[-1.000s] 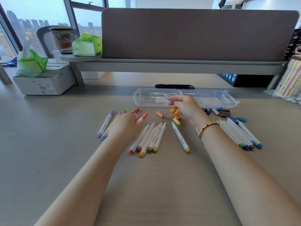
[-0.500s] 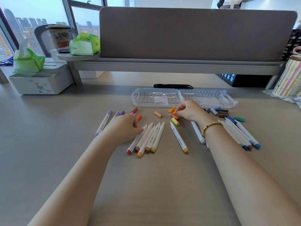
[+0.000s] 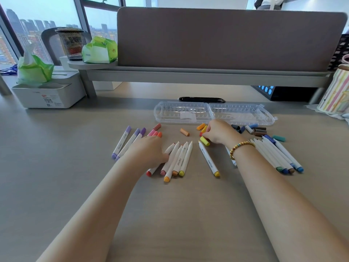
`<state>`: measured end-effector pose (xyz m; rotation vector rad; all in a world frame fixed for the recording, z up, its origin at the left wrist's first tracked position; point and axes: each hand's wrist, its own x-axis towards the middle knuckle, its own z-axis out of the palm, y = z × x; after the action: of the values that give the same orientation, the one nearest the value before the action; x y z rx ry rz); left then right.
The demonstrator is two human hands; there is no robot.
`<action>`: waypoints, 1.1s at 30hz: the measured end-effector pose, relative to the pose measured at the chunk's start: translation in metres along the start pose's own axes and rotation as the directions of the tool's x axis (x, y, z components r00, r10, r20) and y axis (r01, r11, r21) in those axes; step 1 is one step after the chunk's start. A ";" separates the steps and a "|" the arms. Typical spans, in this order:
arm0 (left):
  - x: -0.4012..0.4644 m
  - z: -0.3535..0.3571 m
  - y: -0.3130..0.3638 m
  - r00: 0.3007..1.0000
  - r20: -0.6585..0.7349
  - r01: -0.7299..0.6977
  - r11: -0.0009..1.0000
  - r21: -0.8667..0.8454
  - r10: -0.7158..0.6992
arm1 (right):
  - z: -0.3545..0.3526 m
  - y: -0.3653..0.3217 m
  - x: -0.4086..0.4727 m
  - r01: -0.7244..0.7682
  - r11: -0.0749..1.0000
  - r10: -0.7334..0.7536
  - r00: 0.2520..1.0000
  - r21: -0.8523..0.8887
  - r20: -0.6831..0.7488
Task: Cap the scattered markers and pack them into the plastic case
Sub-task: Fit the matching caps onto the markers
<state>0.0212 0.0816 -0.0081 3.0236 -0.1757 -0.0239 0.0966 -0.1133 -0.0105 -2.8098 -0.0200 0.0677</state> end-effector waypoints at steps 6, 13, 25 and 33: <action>-0.003 -0.006 -0.003 0.999 -0.013 0.034 0.987 -0.157 -0.037 | 0.000 0.000 0.003 -0.004 1.000 0.002 0.997 -0.026 -0.078; -0.003 -0.016 -0.001 0.989 0.006 0.126 0.807 -0.577 -0.151 | -0.015 -0.013 -0.008 0.136 0.947 -0.116 0.989 0.290 -0.088; -0.009 -0.019 -0.005 0.984 0.164 0.171 0.550 -0.817 -0.062 | -0.012 -0.029 -0.016 -0.030 0.355 -0.270 0.954 0.935 0.133; -0.006 -0.017 -0.005 0.990 0.128 0.138 0.643 -0.753 -0.062 | -0.003 -0.021 -0.010 -0.002 0.401 -0.257 0.960 0.916 0.115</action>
<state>0.0158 0.0894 0.0079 2.1652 0.0085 -0.1957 0.0865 -0.0944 0.0002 -1.6312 -0.1995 0.2899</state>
